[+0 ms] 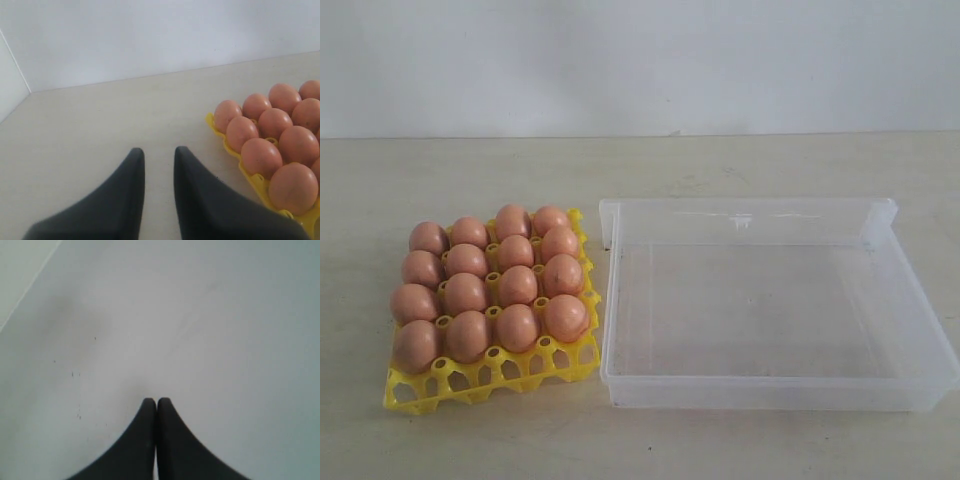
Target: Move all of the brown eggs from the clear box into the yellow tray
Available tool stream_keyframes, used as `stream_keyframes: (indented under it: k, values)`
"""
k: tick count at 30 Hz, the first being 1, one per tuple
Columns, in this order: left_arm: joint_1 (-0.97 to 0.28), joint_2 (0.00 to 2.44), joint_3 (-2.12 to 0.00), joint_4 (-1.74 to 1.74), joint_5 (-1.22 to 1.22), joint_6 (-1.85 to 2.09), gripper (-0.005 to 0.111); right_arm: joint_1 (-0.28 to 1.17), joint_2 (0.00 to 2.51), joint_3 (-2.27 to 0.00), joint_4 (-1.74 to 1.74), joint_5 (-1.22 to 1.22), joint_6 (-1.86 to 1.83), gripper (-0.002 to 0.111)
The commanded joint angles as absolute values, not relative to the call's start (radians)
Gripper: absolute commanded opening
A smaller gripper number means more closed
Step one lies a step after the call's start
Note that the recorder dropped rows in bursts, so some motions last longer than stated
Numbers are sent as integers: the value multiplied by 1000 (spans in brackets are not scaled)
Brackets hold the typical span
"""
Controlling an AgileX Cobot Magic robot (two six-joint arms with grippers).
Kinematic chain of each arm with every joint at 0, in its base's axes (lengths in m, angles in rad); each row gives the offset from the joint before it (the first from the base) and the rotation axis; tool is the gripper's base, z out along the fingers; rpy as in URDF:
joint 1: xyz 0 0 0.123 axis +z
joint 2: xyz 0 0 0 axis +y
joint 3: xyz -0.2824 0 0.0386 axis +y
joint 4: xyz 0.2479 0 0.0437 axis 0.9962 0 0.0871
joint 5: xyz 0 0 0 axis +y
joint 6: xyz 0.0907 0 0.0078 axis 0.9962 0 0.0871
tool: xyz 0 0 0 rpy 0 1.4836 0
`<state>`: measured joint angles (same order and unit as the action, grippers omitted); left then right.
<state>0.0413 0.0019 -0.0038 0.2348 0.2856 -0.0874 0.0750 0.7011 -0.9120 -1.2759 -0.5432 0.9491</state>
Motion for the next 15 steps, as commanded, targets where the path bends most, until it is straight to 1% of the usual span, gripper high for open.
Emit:
stream_keyframes:
  k: [1, 10, 13, 15]
  values:
    - [36, 0, 0, 233, 284, -89, 22, -10, 595, -827, -1387, -538, 1120, 0]
    - [36, 0, 0, 233, 284, -89, 22, 0, 193, -648, -1427, -253, 1120, 0]
    - [36, 0, 0, 233, 284, -89, 22, 0, 101, -591, -1427, -231, 1126, 0]
    - [36, 0, 0, 233, 284, -89, 22, 0, 85, -556, -1425, -231, 1127, 0]
